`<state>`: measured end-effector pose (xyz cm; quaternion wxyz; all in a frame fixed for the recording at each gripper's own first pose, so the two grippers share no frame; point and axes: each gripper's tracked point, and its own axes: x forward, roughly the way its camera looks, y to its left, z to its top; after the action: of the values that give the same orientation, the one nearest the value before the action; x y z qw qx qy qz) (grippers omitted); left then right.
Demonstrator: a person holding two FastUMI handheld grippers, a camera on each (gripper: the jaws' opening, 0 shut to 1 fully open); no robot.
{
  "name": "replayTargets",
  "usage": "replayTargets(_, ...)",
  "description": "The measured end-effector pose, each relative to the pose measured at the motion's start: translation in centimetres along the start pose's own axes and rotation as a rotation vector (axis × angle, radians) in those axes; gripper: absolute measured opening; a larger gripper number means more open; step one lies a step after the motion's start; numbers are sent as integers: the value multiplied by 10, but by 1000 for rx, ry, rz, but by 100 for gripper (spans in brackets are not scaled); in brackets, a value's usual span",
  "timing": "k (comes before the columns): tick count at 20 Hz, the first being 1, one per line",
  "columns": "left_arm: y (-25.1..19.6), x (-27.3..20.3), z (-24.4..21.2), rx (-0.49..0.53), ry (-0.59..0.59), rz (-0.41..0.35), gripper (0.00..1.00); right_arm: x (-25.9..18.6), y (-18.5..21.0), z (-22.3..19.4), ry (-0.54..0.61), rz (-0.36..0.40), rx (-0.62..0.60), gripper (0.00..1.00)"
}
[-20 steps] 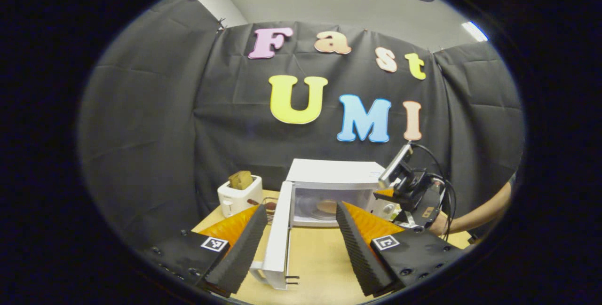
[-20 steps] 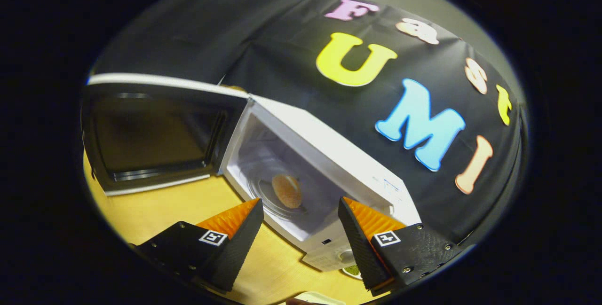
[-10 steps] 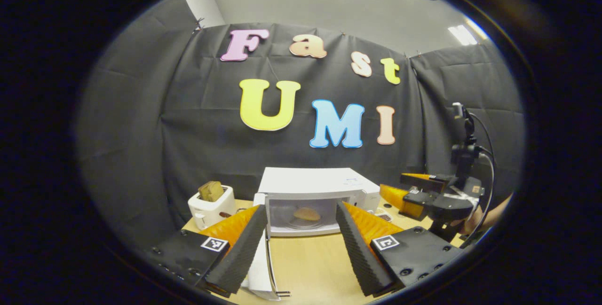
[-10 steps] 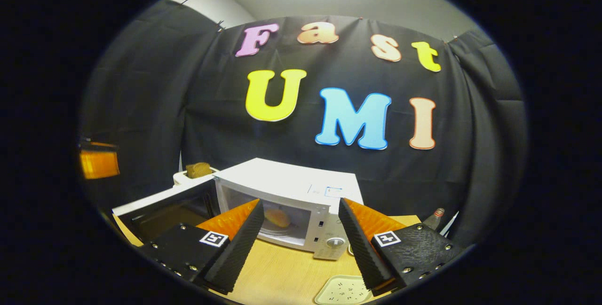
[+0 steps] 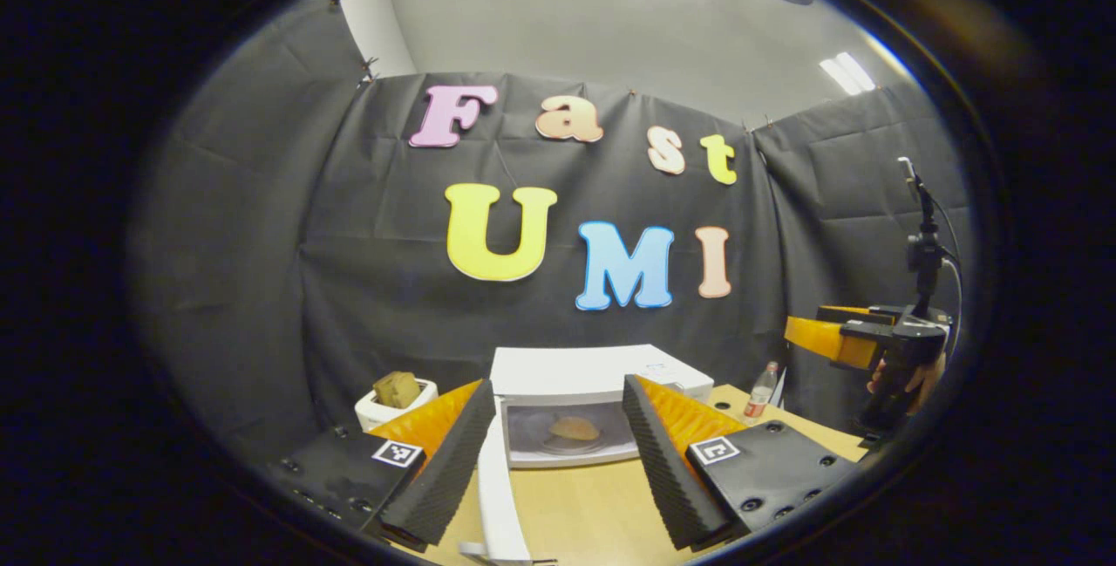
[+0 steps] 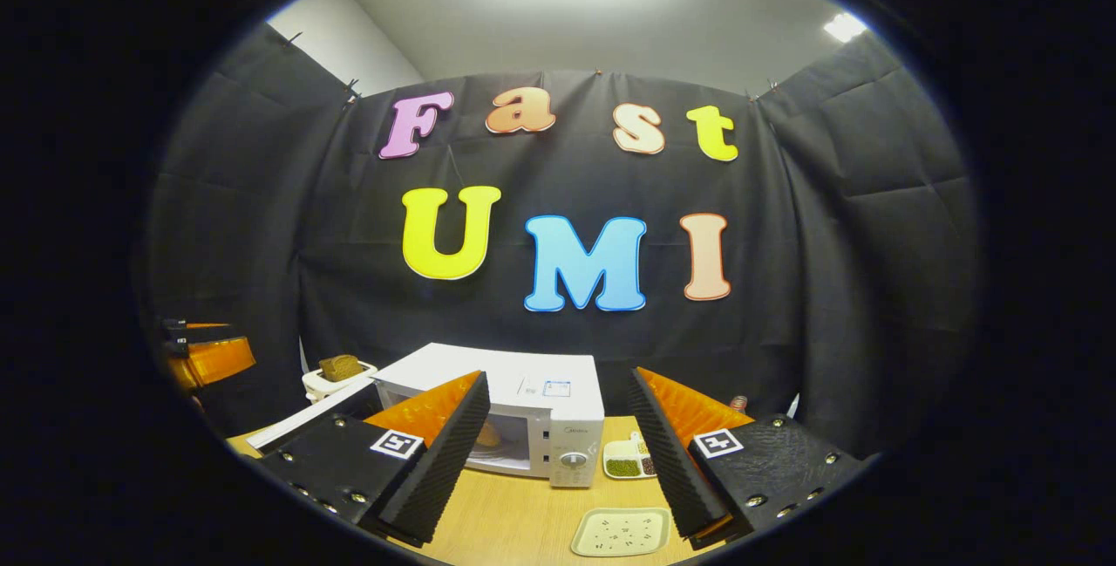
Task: Open the microwave oven with the left hand, put the food in, and close the microwave oven.
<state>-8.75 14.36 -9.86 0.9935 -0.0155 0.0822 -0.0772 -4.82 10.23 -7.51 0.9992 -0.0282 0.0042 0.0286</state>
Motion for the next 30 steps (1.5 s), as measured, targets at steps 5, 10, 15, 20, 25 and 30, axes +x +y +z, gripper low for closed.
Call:
replayTargets(5, 47, -15, -34, 28, 94, 83, 60, -9, 3, 5, -14, -11, -9, 97)
replayTargets(10, 72, -48, -86, -84, 230, 115, 7, 0, 1, 5, -10, -6, 8, 97)
replayTargets(15, 85, -68, -152, -27, 376, 145, 7, 5, -15, 1, 12, -3, 43, 97)
replayTargets(20, 67, -74, -174, 18, 449, 126, 7, 5, -47, 9, -8, -41, 39, 97)
replayTargets(25, 21, -54, -169, 22, 448, 53, 7, 6, -68, 17, -29, -43, 17, 97)
replayTargets(30, -33, -34, -175, 24, 462, -26, 7, 4, -87, 20, -29, -51, 11, 97)
